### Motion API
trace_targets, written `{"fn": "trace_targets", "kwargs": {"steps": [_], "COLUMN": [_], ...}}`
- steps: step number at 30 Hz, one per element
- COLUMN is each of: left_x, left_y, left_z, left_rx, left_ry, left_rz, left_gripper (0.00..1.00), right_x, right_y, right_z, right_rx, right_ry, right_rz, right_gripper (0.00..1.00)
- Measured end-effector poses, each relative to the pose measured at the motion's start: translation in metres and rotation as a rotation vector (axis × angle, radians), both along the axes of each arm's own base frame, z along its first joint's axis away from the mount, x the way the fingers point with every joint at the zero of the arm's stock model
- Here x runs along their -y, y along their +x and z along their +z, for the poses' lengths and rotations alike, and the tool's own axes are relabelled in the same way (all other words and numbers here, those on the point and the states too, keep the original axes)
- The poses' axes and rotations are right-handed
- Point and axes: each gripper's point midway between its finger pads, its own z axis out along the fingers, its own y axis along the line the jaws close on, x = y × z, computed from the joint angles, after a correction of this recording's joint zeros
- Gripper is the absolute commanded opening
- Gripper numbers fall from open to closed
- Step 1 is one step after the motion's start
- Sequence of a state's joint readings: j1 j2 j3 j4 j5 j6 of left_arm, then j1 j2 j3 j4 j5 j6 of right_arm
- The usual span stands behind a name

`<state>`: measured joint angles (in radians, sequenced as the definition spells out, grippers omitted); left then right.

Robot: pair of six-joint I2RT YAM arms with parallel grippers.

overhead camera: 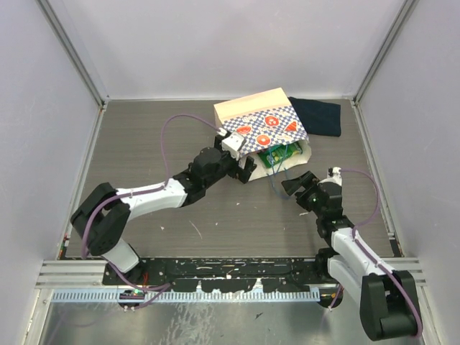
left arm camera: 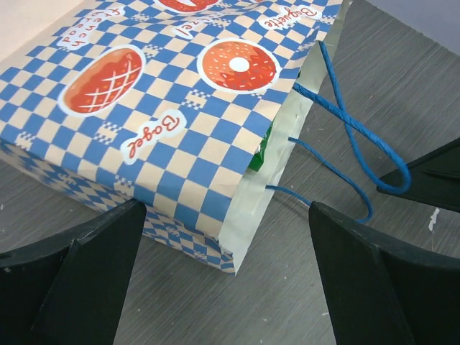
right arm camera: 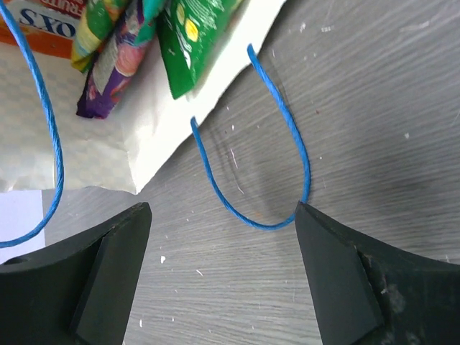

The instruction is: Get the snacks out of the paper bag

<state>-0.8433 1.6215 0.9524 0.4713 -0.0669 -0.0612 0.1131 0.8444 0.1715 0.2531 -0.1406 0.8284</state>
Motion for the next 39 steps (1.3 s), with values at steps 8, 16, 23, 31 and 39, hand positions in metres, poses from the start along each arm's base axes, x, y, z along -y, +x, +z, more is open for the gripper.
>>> {"fn": "trace_targets", "kwargs": {"steps": [8,16,23,31,39], "left_x": [-0.016,0.001,0.022,0.044,0.049], "left_y": [-0.016,-0.006,0.01,0.031,0.024], "left_z": [-0.037,-0.107,-0.11,-0.1,-0.082], "left_rx": [-0.017,-0.103,-0.098,-0.047,-0.048], "left_ry": [0.018,0.099,0.097,0.152,0.176], "left_rz": [-0.003,-0.024,-0.039,-0.07,-0.143], "left_gripper": [0.98,0.98,0.98,0.98,0.98], "right_x": [-0.005,-0.003,-0.001,0.002,0.004], "right_y": [-0.005,-0.005,-0.007,-0.006,-0.001], "right_z": [-0.018,-0.022,-0.031,-0.034,-0.032], "right_rx": [-0.068,-0.077,-0.097,-0.102,-0.09], "right_ry": [0.041,0.028,-0.008,-0.035,-0.015], "right_rz": [0.01,0.012,0.023,0.021,-0.005], "right_gripper": [0.87,0.87,0.88,0.88,0.88]}}
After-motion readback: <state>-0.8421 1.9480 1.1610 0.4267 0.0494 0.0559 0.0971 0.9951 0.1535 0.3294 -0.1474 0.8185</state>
